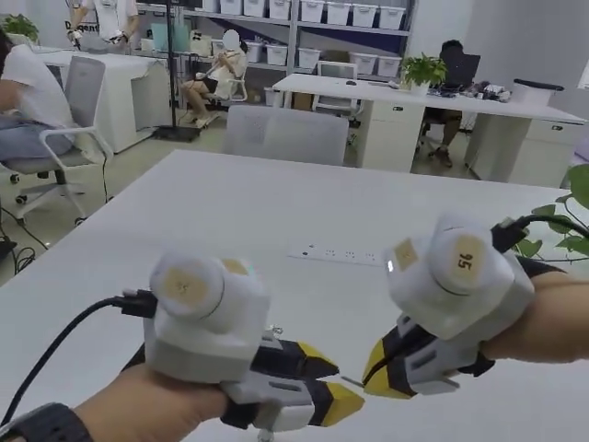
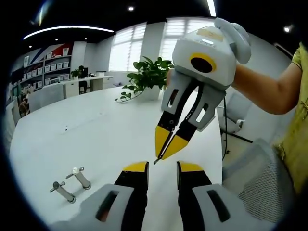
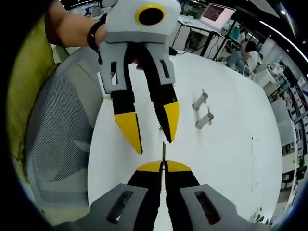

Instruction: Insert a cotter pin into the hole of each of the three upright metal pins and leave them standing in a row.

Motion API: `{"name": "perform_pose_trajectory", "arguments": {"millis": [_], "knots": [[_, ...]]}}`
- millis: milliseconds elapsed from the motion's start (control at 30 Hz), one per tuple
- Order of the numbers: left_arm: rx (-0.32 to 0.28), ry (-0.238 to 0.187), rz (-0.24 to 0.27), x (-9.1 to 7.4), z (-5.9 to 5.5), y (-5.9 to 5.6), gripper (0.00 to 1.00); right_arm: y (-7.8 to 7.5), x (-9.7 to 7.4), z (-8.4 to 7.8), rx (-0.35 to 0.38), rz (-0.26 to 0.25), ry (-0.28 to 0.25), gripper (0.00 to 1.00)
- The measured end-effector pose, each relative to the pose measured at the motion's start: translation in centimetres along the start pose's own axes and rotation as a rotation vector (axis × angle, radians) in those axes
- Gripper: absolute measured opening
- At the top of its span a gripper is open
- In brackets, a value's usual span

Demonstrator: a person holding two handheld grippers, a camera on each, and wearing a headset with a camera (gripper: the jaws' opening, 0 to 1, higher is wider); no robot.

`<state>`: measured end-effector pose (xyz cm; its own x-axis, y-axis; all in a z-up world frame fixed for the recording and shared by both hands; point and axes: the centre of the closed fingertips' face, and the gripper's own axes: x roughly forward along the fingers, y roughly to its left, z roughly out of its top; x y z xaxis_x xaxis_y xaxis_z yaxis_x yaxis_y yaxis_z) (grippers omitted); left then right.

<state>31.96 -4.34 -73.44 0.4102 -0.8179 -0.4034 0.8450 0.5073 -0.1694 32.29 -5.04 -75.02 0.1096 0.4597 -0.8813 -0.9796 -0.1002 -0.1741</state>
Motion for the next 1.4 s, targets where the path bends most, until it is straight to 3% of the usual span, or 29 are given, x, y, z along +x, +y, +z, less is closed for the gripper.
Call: {"name": "perform_pose_trajectory", "arguments": {"millis": [200, 833, 1200, 1400], "knots": [[-0.029, -0.016, 0.006, -0.1, 0.2, 0.3, 0.15, 0.2, 0.0, 0.6, -0.033, 0.005, -0.001, 0.02], [-0.071, -0.011, 0.004, -0.2, -0.2, 0.7, 0.02, 0.2, 0.3, 1.3, -0.105, -0.004, -0.001, 0.02], [-0.015, -0.001, -0.022, -0.3, -0.4, 0.5, 0.00, 0.4, 0.5, 1.4, -0.134, -0.006, -0.005, 0.02], [0.003, -0.020, -0.039, -0.7, -0.2, 0.5, 0.00, 0.5, 0.3, 1.7, -0.124, 0.001, -0.027, 0.02]]}}
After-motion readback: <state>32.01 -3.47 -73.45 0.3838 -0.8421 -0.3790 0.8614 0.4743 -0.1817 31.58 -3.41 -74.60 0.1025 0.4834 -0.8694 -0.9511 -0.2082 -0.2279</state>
